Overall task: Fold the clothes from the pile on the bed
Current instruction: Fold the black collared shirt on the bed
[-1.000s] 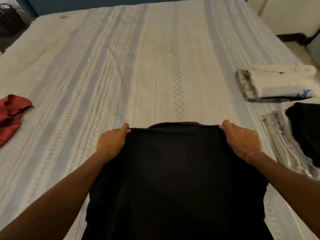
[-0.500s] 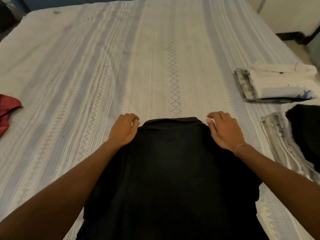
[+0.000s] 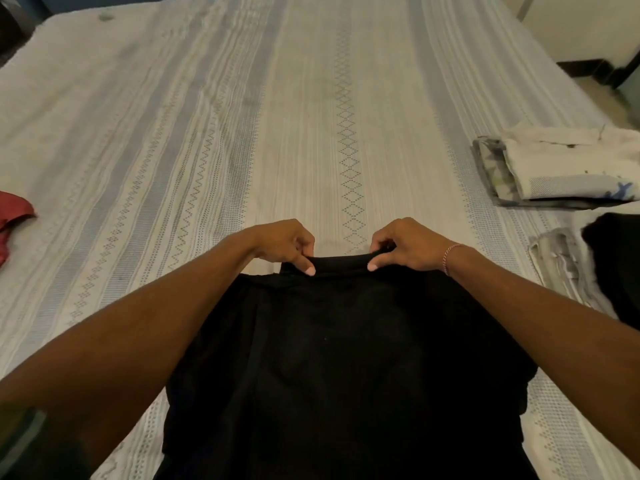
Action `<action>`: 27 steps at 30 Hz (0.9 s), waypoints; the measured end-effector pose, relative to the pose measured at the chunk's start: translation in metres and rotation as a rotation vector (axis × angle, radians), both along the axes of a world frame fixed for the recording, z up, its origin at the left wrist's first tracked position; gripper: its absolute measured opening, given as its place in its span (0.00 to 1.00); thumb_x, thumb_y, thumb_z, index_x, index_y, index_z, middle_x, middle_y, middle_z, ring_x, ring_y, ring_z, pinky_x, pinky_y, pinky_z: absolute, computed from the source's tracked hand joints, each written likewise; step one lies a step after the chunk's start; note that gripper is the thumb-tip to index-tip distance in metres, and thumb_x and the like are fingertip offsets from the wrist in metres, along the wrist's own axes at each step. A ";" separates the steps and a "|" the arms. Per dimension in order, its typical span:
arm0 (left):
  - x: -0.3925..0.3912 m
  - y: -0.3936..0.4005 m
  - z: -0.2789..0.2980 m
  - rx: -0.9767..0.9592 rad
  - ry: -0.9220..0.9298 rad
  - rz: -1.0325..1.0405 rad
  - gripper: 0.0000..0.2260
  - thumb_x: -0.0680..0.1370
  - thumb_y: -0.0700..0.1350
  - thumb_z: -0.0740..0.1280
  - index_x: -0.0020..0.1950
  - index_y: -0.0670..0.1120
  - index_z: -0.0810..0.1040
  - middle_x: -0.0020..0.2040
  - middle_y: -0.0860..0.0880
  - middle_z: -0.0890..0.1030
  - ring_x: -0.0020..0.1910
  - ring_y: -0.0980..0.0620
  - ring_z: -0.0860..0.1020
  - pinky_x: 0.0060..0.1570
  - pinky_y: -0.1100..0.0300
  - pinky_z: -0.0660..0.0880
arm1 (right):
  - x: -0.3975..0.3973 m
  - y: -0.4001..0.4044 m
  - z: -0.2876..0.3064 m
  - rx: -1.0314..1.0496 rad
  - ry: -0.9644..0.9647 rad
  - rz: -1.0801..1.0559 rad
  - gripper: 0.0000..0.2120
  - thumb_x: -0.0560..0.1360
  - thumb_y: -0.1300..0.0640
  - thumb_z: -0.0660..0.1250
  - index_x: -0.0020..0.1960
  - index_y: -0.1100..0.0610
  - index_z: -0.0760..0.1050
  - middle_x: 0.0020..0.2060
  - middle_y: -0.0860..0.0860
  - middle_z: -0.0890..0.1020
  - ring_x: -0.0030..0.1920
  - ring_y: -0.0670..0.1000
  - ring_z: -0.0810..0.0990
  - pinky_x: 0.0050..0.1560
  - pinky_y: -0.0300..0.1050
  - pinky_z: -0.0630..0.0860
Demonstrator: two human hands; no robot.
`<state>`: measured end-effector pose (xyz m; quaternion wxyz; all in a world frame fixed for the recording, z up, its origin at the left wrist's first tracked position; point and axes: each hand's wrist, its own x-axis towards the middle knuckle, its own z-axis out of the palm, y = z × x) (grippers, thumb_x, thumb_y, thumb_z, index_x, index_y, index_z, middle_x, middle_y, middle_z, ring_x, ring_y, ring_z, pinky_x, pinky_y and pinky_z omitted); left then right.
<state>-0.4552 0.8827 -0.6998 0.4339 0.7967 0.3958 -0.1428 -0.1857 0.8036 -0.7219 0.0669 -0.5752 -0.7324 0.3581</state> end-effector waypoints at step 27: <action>0.167 -0.210 -0.083 0.462 -0.183 -0.079 0.28 0.86 0.53 0.51 0.83 0.44 0.47 0.83 0.47 0.46 0.81 0.50 0.42 0.80 0.51 0.41 | 0.131 -0.170 0.039 -0.684 0.137 -0.418 0.26 0.65 0.48 0.82 0.60 0.54 0.83 0.54 0.49 0.86 0.57 0.50 0.84 0.67 0.50 0.75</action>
